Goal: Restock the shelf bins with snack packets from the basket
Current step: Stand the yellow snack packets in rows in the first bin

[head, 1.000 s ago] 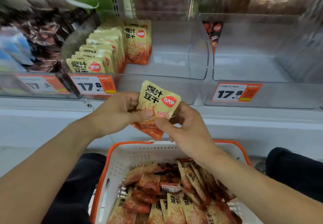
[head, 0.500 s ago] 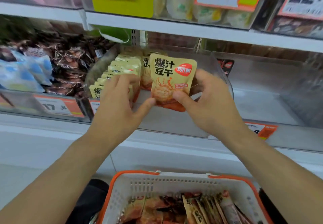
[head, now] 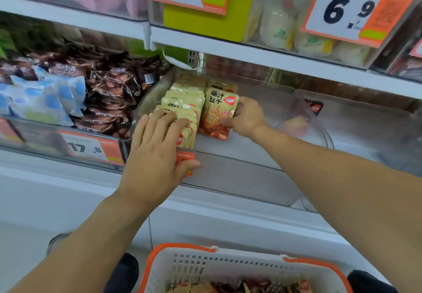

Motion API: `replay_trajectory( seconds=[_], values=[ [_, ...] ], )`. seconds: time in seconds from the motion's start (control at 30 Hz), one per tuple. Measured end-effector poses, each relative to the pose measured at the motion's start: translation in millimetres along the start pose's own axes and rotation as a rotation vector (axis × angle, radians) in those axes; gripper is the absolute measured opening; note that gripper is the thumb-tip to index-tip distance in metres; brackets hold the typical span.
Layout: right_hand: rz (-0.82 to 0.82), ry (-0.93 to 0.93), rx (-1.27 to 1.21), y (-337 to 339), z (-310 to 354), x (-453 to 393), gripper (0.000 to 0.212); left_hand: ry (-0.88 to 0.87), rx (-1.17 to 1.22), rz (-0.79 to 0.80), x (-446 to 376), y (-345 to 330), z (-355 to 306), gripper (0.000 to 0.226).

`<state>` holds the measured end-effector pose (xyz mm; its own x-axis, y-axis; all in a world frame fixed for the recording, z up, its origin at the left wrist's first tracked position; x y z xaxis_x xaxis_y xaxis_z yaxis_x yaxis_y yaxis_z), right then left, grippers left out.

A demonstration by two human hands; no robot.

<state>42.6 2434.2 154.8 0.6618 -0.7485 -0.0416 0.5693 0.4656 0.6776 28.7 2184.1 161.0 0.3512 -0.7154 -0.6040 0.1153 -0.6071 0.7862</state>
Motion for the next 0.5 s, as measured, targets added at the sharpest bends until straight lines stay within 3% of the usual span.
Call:
replay_trajectory(
  seconds=[0.23,0.5],
  values=[
    [-0.155,-0.068,-0.031,-3,-14,-14,0.039,0.007,0.041,-0.028,-1,1,-2,0.074],
    [-0.128,-0.116,0.019,-11,-25,-16,0.038,0.032,0.069,-0.019,-1,1,-1,0.073]
  ],
)
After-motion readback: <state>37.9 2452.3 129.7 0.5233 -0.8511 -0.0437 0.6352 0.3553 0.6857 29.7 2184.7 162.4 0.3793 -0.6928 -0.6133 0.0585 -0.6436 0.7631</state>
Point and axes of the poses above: each hand's wrist, its own x-axis away from the middle knuckle, its own y-axis out of the back of the hand, z = x × y, the point moved 9 cm from there along -x, towards the middle knuckle, and after that the axes turned 8 degrees about -y, right-handed, at the moved point
